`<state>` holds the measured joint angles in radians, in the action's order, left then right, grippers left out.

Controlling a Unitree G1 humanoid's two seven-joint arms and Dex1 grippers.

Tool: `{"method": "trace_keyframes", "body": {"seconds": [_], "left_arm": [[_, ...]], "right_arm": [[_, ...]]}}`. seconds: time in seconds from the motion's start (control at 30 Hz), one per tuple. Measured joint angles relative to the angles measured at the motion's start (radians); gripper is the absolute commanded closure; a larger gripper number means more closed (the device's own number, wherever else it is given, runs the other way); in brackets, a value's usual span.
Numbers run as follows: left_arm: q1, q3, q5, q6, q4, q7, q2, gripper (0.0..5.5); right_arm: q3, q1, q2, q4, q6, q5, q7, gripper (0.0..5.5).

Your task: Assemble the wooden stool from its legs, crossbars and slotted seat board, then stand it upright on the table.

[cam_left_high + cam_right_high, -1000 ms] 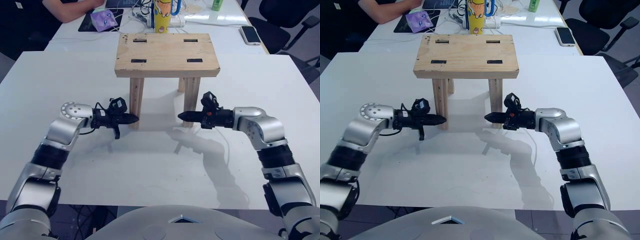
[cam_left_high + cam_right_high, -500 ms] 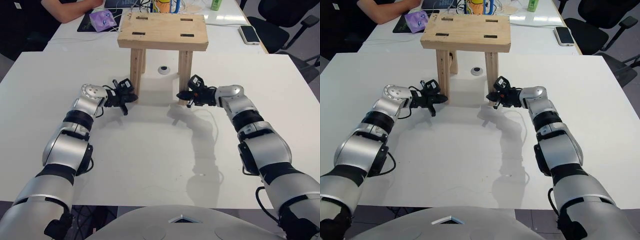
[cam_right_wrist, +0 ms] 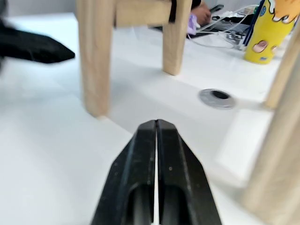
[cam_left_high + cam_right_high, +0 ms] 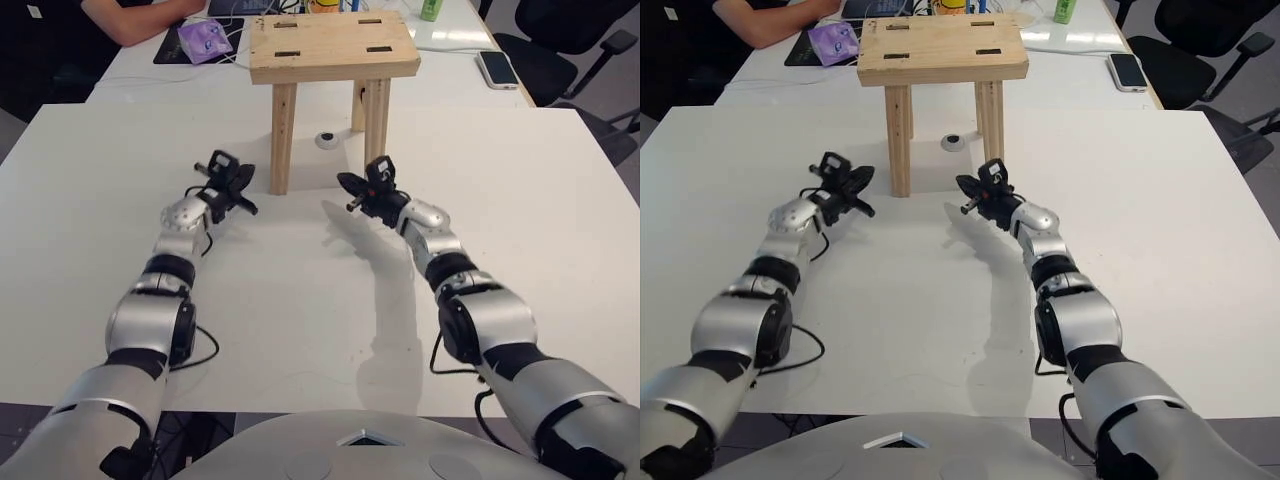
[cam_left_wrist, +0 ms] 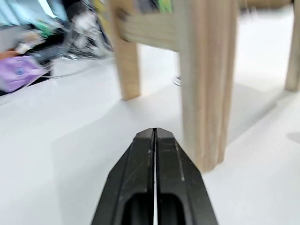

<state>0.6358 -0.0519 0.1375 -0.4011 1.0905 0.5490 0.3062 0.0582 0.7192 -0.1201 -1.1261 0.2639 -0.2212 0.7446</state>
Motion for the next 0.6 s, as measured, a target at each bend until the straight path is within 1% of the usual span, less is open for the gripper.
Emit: {"method": "trace_keyframes", "body": {"seconds": [0.07, 0.13, 0.2, 0.27, 0.33, 0.4, 0.5, 0.53, 0.6], "left_arm": [[-0.165, -0.036, 0.061, -0.021, -0.176, -0.007, -0.036, 5.49], [-0.311, -0.044, 0.099, -0.02, -0.344, -0.02, -0.081, 5.49], [-0.413, -0.044, 0.127, -0.01, -0.496, -0.047, -0.127, 5.49], [-0.479, -0.043, 0.137, 0.01, -0.643, -0.102, -0.18, 5.49], [-0.49, -0.037, 0.125, 0.032, -0.744, -0.181, -0.225, 5.49], [-0.473, -0.027, 0.075, 0.052, -0.805, -0.277, -0.265, 5.49], [-0.453, -0.004, -0.039, 0.061, -0.804, -0.393, -0.29, 5.49], [-0.44, 0.009, -0.104, 0.058, -0.788, -0.449, -0.292, 5.49], [-0.416, 0.022, -0.166, 0.054, -0.758, -0.513, -0.299, 5.49]], "right_arm": [[0.029, -0.118, 0.005, 0.158, -0.057, -0.067, 0.014, 5.5], [0.038, -0.23, 0.008, 0.306, -0.099, -0.085, 0.003, 5.5], [0.037, -0.332, 0.018, 0.462, -0.134, -0.101, -0.031, 5.5], [0.038, -0.438, 0.032, 0.646, -0.176, -0.102, -0.105, 5.5], [0.043, -0.507, 0.045, 0.795, -0.239, -0.093, -0.214, 5.5], [0.05, -0.523, 0.046, 0.866, -0.314, -0.056, -0.337, 5.5], [0.06, -0.517, 0.037, 0.869, -0.327, -0.035, -0.397, 5.5], [0.062, -0.5, 0.033, 0.85, -0.313, -0.017, -0.427, 5.5], [0.076, -0.455, 0.02, 0.806, -0.287, 0.014, -0.473, 5.5]]}}
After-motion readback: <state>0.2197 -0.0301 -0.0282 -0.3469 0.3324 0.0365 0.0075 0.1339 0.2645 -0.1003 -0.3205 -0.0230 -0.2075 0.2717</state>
